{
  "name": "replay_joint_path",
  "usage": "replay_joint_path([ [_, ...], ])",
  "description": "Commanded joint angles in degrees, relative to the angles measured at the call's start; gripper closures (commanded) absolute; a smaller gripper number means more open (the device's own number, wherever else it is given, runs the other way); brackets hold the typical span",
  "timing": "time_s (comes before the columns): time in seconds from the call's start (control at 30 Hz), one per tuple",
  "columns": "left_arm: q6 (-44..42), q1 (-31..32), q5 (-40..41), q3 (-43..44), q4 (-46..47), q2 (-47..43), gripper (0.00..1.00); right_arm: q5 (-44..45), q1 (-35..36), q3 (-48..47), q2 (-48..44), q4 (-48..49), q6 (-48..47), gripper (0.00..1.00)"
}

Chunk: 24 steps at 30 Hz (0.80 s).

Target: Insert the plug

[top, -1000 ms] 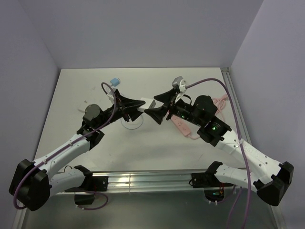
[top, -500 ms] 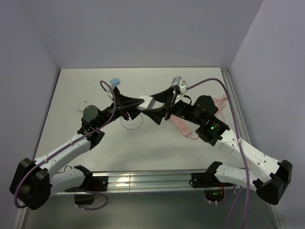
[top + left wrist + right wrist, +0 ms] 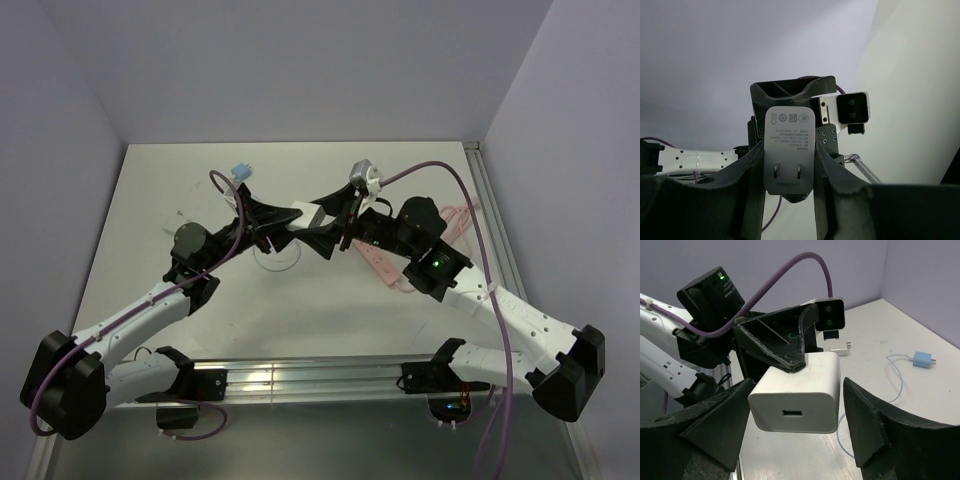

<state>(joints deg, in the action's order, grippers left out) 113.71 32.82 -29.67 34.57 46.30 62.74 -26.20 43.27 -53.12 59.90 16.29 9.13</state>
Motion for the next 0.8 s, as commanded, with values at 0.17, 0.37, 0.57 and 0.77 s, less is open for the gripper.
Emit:
replay_joint_path([
  [0.17,18.83,0.05,0.23,-0.03,5.64,-1.13,1.0,-0.26,0.33,-1.63,1.36,4.01,-0.69,0.25],
  [0.37,18.48,0.05,-0.12,0.24,5.29,-1.3,0.91,0.18,0.33,-3.83,3.03,3.13,-0.34,0.65],
  [0.57,11.9,-0.73,-2.14,-0.2,-3.83,-3.06,0.01,5.01,0.33,-5.93,2.42,-2.92,-0.16,1.0],
  [0.77,-5.75,-5.48,-0.66,0.59,-24.78,-6.83,0.01,17.73,0.24,-12.68,3.9,-23.03,-1.04,1.0],
])
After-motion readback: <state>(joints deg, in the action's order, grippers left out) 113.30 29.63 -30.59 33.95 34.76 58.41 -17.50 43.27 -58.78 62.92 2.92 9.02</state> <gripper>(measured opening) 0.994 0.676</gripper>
